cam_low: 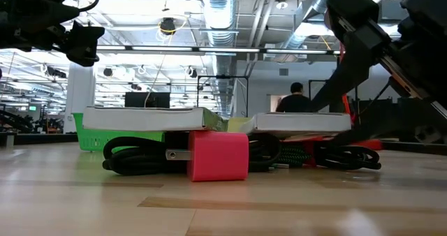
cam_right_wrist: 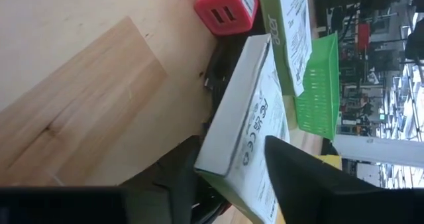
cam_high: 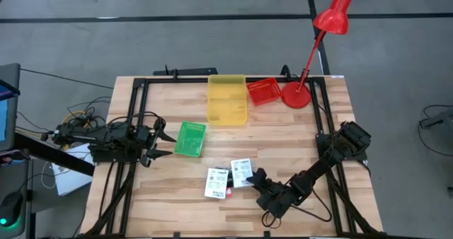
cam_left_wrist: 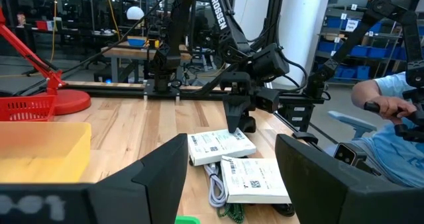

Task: Pick and place items into bin
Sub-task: Put the right white card reader box into the red bin

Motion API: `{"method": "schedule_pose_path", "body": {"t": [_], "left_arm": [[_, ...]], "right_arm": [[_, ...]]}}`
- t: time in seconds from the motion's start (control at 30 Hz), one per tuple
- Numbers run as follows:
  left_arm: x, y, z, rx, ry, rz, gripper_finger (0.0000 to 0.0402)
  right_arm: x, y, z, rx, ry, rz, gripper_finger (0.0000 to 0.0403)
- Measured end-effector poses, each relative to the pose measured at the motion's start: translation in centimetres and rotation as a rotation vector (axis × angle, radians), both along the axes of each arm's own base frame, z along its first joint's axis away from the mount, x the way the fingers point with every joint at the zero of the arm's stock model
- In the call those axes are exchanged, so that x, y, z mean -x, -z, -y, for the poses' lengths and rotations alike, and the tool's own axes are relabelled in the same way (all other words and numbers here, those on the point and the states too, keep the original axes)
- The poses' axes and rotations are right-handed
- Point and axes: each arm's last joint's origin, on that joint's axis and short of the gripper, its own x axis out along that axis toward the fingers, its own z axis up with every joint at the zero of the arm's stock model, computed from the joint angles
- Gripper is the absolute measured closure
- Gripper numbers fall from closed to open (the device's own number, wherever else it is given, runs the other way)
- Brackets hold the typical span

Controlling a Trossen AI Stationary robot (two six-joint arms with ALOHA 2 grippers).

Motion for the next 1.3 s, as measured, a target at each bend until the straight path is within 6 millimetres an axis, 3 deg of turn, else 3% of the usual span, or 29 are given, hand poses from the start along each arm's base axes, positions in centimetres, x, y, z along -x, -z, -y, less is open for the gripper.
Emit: {"method": "schedule_pose_path", "body": {"t": [0.23,0.4,0.9,1.13,1.3], "left_arm": [[0.0,0.0,0.0,0.000,0.000,0.000,0.0180],[0.0,0.0,0.0,0.000,0.000,0.000,0.0180],[0.0,0.0,0.0,0.000,0.000,0.000,0.0180],[0.0,0.0,0.0,0.000,0.000,0.000,0.0180],[0.0,0.0,0.0,0.000,0.000,0.000,0.0180]], "right_arm": [[0.0,0.0,0.0,-0.010,0.011,0.010,0.0328],[0.0,0.0,0.0,-0.013,0.018,0.017,0.0364],[-0.5,-0.6,-0.2,0.039,0.052,0.058,0.0368],[-1.7,-2.0,-0.2,0.213,0.117,0.128,0.0366],[-2.3,-2.6,-0.3,0.244,0.122,0.136,0.0372]]}}
